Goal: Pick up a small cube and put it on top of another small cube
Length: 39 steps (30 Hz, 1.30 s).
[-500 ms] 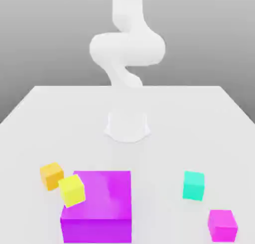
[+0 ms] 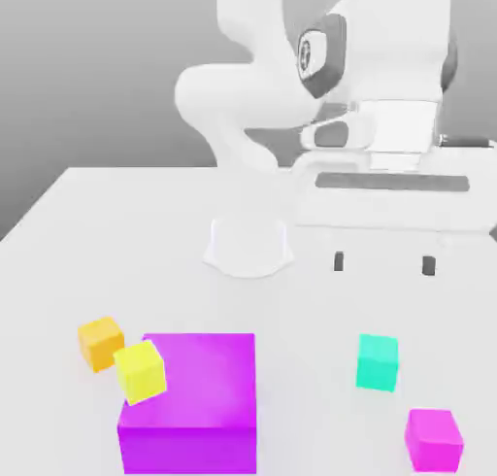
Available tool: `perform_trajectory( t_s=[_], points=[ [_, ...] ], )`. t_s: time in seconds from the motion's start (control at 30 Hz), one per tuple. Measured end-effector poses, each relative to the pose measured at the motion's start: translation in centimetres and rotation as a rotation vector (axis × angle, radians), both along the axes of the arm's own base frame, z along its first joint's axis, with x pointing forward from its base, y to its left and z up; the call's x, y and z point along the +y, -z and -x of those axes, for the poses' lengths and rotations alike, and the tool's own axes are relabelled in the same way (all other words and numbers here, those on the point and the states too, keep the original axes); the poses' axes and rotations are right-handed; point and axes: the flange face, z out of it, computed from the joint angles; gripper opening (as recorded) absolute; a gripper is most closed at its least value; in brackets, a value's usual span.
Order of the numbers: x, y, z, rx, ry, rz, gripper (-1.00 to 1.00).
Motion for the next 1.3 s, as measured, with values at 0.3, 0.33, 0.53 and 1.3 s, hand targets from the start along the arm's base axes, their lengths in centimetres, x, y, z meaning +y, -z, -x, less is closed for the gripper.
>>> perform_trajectory(
  t_s=[0.3,0.33,0.53,1.3],
  points=[
    [3.1,12.0,6.5,0.183,0.044,-0.024,0.0],
    [3.1,12.7,6.5,0.184,0.045,-0.025,0.0],
    [2.9,16.2,6.8,0.187,0.043,-0.02,-1.0],
    [-14.7,3.5,-2.7,0.18,0.415,-0.025,-1.0]
  ],
)
